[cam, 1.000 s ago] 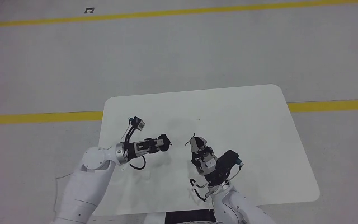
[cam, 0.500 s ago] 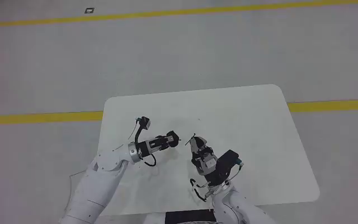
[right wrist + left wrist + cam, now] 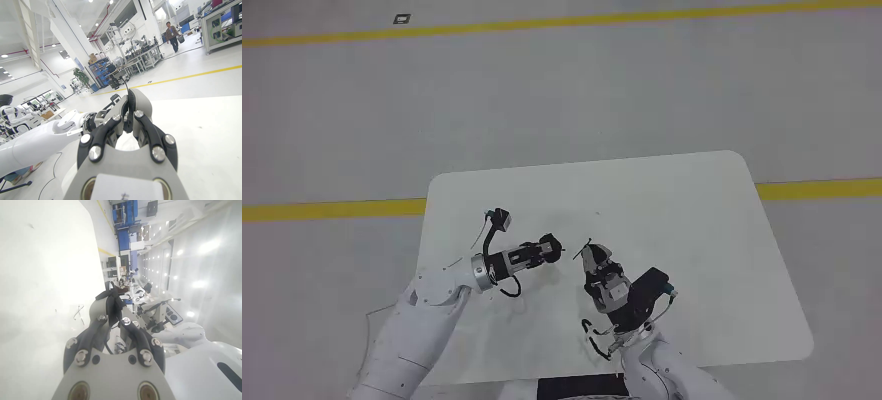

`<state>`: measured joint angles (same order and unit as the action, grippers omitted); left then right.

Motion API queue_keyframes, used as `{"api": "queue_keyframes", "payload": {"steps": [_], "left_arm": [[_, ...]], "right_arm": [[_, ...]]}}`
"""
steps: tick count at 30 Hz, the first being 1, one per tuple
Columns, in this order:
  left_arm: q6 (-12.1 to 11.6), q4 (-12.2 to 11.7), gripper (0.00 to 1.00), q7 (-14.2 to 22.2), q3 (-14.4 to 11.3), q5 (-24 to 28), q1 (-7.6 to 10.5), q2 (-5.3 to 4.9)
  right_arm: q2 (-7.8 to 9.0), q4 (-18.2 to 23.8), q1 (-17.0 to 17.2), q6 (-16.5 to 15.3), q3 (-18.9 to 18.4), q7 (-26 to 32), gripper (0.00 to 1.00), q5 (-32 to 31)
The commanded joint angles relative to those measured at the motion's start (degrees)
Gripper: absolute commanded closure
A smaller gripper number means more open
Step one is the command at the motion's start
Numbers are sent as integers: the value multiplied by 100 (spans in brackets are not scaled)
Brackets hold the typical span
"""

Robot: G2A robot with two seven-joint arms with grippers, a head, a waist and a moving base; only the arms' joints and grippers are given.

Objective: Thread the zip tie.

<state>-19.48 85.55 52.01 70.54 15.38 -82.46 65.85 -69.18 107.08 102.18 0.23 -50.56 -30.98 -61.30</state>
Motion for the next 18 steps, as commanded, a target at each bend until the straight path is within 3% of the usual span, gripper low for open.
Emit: {"api": "queue_keyframes", "payload": {"steps": [1, 6, 18], "left_arm": [[0, 0, 100, 0, 0, 0, 0, 0], [0, 0, 100, 0, 0, 0, 0, 0], [0, 0, 100, 0, 0, 0, 0, 0]], "right_arm": [[0, 0, 0, 0, 0, 0, 100, 0], [-18, -18, -54, 10, 16, 87, 100, 10], [-228, -499, -313, 638, 359, -138, 100, -22]]}}
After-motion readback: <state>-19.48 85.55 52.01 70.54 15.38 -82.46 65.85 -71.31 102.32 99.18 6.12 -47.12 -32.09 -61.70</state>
